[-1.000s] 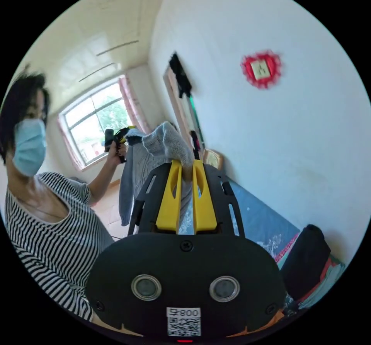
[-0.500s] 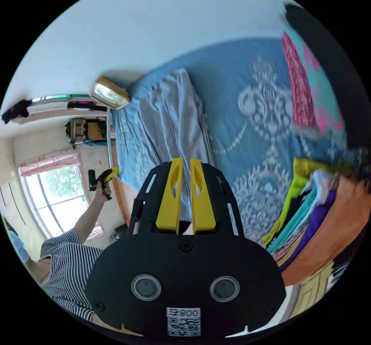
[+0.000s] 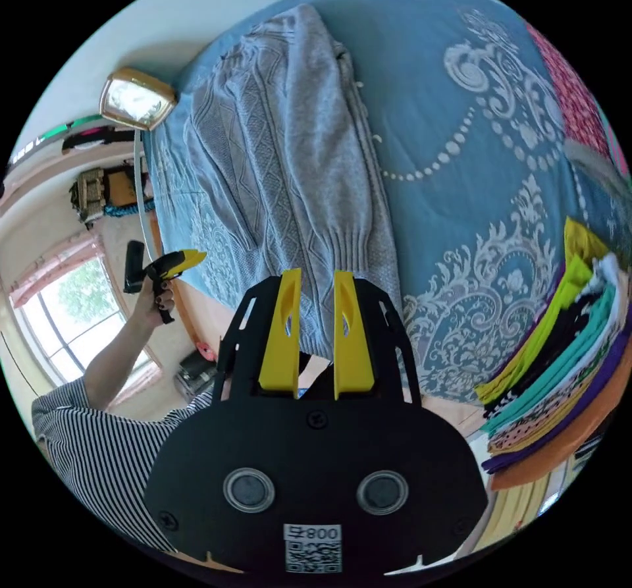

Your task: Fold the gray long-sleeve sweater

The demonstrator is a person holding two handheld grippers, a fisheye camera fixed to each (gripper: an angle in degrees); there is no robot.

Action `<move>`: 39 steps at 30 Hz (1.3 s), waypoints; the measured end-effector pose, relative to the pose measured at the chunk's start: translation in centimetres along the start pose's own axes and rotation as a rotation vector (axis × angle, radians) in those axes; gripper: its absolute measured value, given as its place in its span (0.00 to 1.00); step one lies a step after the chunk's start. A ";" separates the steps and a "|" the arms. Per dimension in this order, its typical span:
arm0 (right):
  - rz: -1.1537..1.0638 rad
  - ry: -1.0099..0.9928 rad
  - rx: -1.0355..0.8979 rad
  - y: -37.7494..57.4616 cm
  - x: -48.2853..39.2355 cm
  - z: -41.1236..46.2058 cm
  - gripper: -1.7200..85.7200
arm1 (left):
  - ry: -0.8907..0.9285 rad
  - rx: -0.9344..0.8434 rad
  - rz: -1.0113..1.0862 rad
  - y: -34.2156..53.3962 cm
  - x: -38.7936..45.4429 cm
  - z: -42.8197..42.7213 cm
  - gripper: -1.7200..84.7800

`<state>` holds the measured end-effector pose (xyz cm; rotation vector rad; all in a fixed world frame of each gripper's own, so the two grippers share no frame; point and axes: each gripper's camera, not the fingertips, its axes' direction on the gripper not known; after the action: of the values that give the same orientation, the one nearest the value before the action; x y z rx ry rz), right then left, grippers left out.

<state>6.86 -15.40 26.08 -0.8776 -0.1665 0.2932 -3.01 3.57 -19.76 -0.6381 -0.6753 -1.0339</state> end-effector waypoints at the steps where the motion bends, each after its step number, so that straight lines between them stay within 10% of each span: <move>1: -0.030 0.029 -0.009 -1.8 -2.4 0.8 0.12 | -0.031 -0.005 -0.008 -1.8 0.4 0.8 0.14; 20: -0.188 0.331 -0.254 -13.4 -28.4 12.4 0.07 | 0.062 0.105 -0.091 -14.7 0.2 7.7 0.04; 39: 0.132 0.530 0.192 -9.4 -31.0 -13.1 0.09 | 0.024 0.800 -0.339 -10.0 -8.0 -4.2 0.10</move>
<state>-17.35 -40.52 24.39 -0.7493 0.4070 0.1868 -14.12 1.09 -26.96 0.1921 -1.1114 -0.9690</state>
